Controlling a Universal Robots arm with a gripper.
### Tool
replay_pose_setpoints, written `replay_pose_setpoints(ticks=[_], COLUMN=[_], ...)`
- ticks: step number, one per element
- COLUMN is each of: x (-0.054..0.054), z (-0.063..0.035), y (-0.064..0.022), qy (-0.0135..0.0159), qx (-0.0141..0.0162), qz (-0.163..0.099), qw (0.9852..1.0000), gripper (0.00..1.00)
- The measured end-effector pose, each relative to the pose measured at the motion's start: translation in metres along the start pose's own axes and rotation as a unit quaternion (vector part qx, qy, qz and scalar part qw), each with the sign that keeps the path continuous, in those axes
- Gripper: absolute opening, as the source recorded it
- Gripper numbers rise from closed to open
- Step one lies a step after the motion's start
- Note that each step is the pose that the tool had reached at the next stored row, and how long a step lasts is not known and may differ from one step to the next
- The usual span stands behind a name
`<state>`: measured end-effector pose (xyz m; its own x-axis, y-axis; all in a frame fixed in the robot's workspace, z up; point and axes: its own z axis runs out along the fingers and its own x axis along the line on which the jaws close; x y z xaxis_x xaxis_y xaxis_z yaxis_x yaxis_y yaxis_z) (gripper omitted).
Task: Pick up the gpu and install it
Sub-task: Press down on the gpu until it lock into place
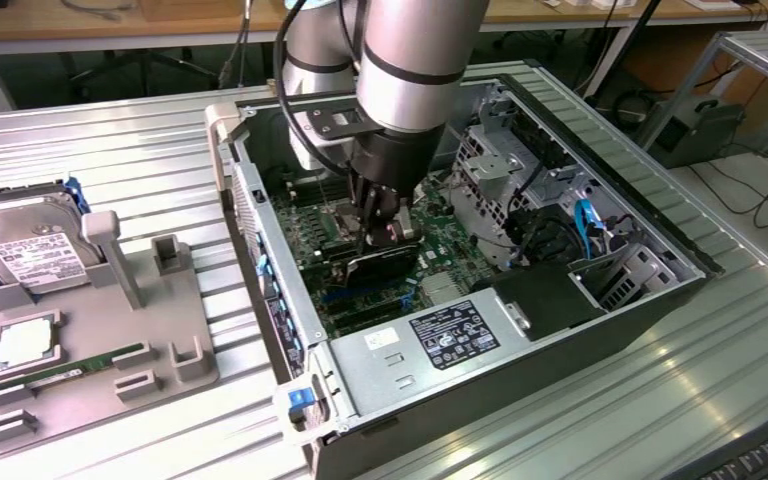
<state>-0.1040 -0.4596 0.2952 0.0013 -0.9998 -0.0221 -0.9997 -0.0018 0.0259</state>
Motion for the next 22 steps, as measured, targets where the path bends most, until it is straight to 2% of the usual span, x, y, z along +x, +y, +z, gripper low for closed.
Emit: replay_pose_setpoints(ticks=[1, 7, 9, 11, 16, 22], x=[0.000, 0.000, -0.001, -0.004, -0.007, -0.007], z=[-0.0001, 0.0000, 0.0010, 0.0049, 0.0150, 0.0263], y=[0.0000, 0.0000, 0.0025, 0.0053, 0.0052, 0.0051], qy=[0.0001, 0.0002, 0.0001, 0.0003, 0.0002, 0.0011], qx=[0.0000, 0.0000, 0.0012, 0.0025, 0.0037, 0.0035], qz=[0.000, 0.000, 0.000, 0.000, -0.002, -0.006], qw=[1.0000, 1.0000, 1.0000, 1.0000, 1.0000, 1.0000], gripper=[0.11, 0.11, 0.11, 0.11, 0.11, 0.11])
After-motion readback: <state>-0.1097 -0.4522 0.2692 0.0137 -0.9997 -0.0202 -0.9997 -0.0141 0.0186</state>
